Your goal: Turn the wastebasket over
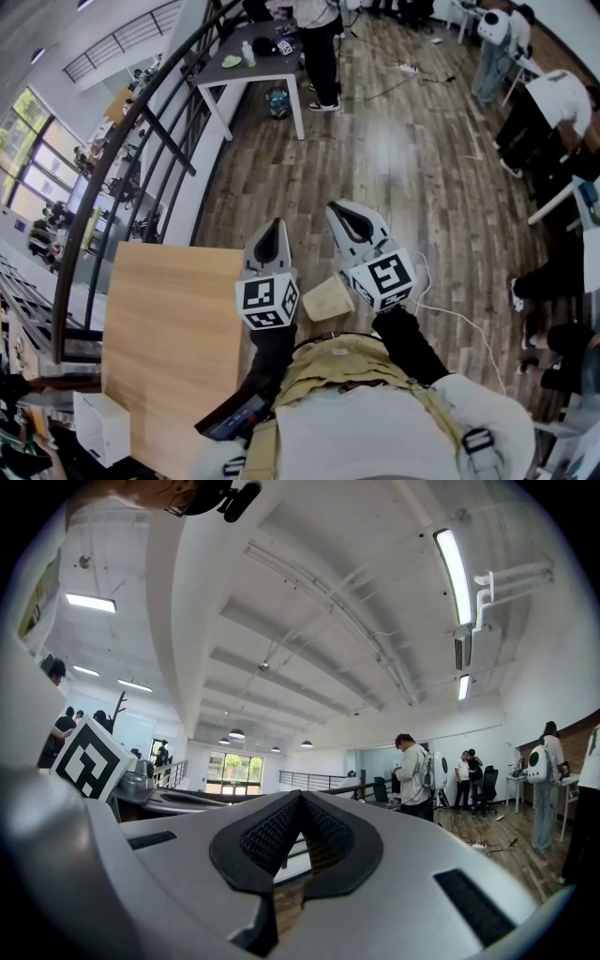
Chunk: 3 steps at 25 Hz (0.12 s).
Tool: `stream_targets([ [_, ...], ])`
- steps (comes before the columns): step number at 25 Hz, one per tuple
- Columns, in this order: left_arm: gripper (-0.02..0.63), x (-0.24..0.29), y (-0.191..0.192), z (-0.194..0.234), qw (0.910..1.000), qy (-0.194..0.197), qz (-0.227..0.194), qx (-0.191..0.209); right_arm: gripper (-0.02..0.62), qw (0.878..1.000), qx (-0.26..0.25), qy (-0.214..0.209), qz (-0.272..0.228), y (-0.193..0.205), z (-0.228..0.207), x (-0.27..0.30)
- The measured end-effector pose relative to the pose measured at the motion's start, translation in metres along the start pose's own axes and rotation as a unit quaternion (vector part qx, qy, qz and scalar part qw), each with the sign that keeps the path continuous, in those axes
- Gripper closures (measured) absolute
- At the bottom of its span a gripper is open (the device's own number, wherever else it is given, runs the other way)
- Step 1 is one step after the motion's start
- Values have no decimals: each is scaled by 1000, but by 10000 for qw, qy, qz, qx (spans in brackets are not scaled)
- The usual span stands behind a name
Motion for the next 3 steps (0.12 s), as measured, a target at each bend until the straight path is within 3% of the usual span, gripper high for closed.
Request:
stream_targets([
  [3, 604, 2, 3, 1, 10000, 20, 36, -7, 575, 10000, 17, -16, 11, 2, 1, 2],
])
Point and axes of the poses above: the fingertips, and each gripper's own axes: x forward along the fingers, z to its left, y out of its underside, the point moved 2 cm from there along -x, backward along the fingers, and after that the axes turned 7 degrees about z, right-handed, at the moved point
